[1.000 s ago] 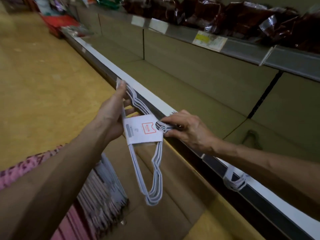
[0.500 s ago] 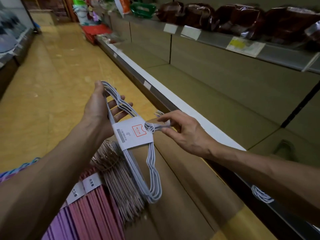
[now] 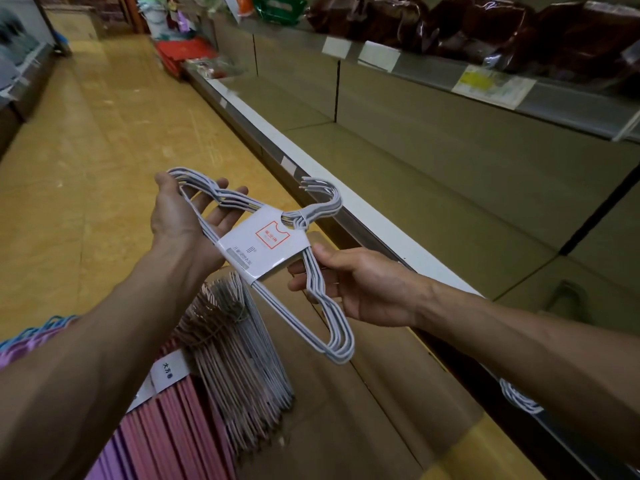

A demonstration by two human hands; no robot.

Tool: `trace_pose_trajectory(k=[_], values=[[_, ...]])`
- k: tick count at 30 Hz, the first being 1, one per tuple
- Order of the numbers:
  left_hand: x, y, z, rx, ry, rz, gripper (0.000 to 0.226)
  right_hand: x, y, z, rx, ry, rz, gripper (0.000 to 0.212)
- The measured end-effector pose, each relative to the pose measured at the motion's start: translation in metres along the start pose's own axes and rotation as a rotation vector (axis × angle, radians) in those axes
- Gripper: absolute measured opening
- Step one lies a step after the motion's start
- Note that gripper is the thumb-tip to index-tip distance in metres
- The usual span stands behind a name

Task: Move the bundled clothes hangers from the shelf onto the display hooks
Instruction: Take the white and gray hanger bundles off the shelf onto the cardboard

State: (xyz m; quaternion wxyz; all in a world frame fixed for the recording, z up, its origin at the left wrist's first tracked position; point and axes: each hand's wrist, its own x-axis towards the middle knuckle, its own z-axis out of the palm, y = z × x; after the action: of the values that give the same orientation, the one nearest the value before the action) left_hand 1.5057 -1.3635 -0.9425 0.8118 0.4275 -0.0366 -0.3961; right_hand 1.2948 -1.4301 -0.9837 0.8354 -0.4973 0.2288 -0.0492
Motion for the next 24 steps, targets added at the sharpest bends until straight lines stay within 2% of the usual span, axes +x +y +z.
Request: trace_pose_trajectory(k=[4,11,13,19,24], values=[[0.001,-0.004,-0.001,0.011,-0.017,-0.023,0.060,0.002,0.005,-0.006,0.043,-0.062,-0.004,0.038],[0.006,-0.002,-0.010,0.182,-0.145,-0.092,0.061,0.003,0.010,-0.013,0.020,-0.164,0.016,0.020],[0.009,0.000,-0.014,0.287,-0.146,-0.085,0.062,0.002,0.010,-0.015,0.001,-0.128,0.000,0.017],[0.019,0.011,-0.035,0.570,-0.007,0.009,0.058,0.004,0.016,-0.023,-0.220,0.078,-0.018,0.015],[0.025,0.019,-0.050,0.801,-0.028,0.024,0.052,0.009,0.024,-0.030,-0.300,0.145,0.010,0.019]])
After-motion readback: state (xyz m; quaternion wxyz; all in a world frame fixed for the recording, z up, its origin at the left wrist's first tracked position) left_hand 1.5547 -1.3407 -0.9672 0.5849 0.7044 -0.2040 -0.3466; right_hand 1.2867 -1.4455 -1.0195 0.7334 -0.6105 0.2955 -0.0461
